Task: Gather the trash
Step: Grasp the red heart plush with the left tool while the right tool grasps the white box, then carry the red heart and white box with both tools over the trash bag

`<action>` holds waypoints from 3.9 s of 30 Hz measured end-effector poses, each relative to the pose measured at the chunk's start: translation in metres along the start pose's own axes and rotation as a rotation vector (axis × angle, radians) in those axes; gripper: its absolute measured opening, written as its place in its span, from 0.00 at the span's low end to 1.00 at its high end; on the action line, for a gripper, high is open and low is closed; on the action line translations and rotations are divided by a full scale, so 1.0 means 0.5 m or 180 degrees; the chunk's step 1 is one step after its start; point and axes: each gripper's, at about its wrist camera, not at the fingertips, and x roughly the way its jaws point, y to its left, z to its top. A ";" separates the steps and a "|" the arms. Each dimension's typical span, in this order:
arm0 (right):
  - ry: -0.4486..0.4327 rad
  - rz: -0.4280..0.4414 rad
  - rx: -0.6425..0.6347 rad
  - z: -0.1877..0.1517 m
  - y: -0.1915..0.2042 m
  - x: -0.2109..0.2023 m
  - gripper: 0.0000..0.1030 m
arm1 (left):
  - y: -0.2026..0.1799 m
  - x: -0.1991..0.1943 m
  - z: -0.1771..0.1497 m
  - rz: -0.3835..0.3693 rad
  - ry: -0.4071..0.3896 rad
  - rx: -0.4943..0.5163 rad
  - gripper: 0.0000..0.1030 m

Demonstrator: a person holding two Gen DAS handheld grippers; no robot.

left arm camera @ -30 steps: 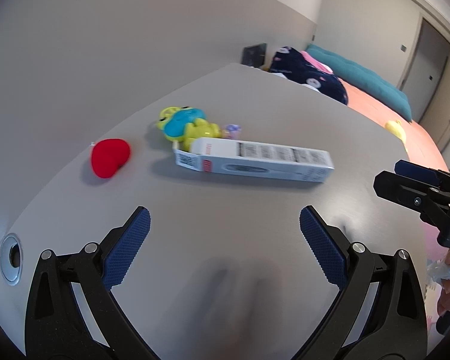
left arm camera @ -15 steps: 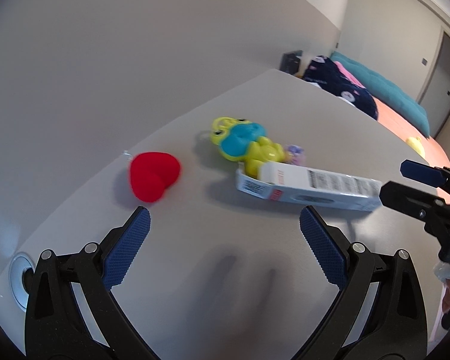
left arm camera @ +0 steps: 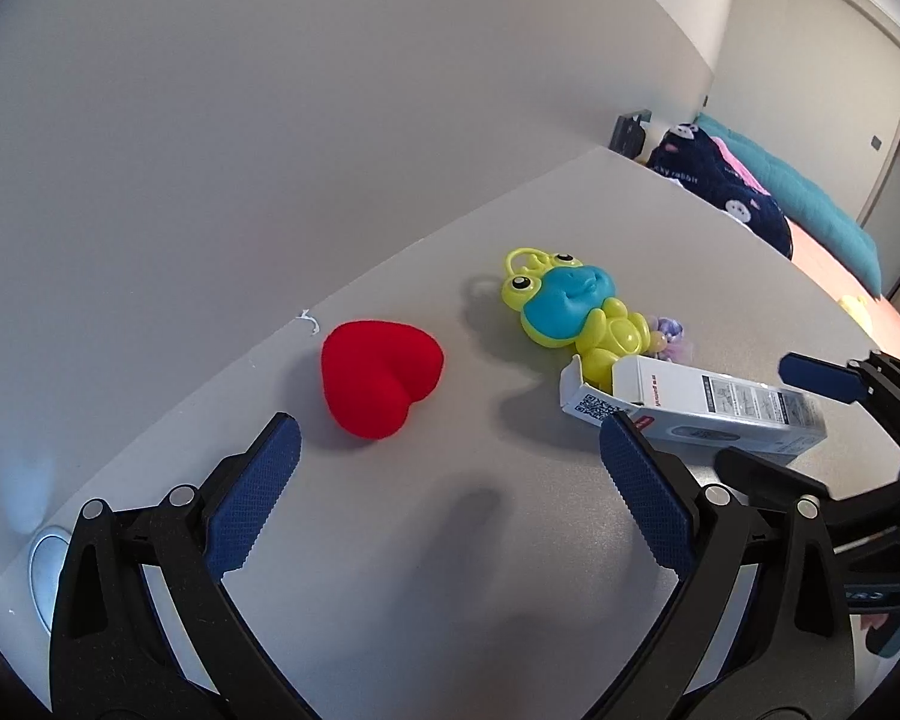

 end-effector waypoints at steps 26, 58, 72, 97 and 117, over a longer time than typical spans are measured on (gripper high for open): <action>0.0168 0.0182 0.0439 -0.023 -0.039 0.004 0.29 | 0.011 0.055 0.033 0.0102 0.0161 -0.0173 0.85; 0.0163 0.0277 0.0811 -0.060 -0.083 -0.044 0.29 | -0.061 0.029 0.008 0.0075 0.0142 0.0109 0.46; 0.0021 0.0238 0.0912 -0.114 -0.086 -0.150 0.29 | -0.169 -0.055 -0.040 -0.0079 0.0111 0.0374 0.46; -0.0286 -0.0191 0.1555 -0.362 -0.223 -0.399 0.29 | -0.516 -0.194 -0.170 -0.0643 0.0050 0.1230 0.46; -0.0332 -0.0740 0.2237 -0.622 -0.410 -0.542 0.29 | -0.834 -0.222 -0.282 -0.1223 0.0183 0.1951 0.47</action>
